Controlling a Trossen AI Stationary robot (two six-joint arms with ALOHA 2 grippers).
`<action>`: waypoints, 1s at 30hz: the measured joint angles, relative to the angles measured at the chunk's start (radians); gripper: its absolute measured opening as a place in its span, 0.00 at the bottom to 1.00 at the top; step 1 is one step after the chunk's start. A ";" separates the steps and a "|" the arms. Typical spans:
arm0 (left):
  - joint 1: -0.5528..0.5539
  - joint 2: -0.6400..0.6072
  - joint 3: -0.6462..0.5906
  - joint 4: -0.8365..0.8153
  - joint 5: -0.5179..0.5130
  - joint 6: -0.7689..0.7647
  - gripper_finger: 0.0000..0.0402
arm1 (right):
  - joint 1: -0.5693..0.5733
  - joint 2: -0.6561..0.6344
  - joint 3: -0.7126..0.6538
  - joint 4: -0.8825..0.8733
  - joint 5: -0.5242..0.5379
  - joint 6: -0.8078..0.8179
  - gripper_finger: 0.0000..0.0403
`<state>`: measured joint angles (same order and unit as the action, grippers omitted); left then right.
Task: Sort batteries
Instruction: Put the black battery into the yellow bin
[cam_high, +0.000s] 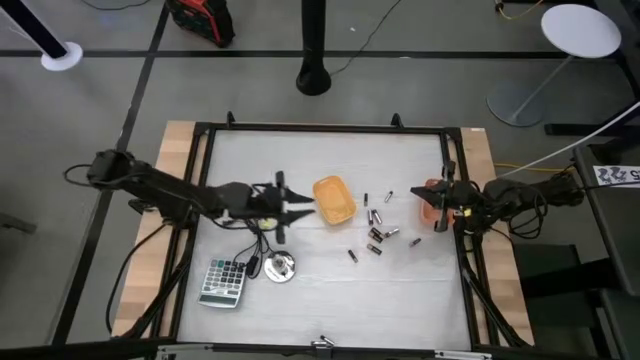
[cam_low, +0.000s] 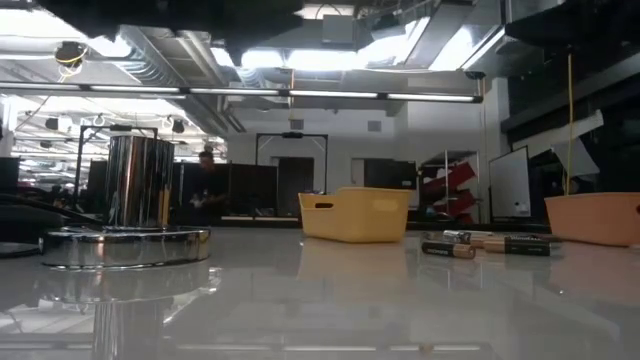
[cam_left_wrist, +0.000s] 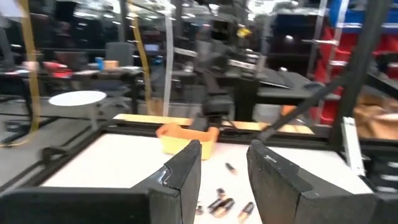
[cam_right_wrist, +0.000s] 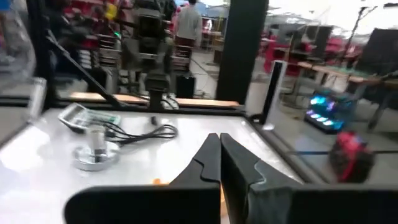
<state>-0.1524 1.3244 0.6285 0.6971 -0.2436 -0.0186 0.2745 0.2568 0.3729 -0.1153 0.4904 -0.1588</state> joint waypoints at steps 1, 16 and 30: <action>0.000 0.030 0.024 0.000 0.019 0.004 0.30 | 0.000 0.011 0.006 0.000 0.040 -0.002 0.00; -0.002 0.423 0.332 -0.023 0.121 0.156 0.30 | 0.000 0.198 0.019 0.001 0.259 -0.004 0.08; -0.005 0.609 0.754 -0.786 0.193 0.208 0.30 | 0.000 0.372 0.137 -0.259 0.081 -0.003 0.35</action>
<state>-0.1574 1.9334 1.3828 -0.0885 -0.0509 0.1898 0.2745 0.6287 0.5095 -0.3740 0.5716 -0.1619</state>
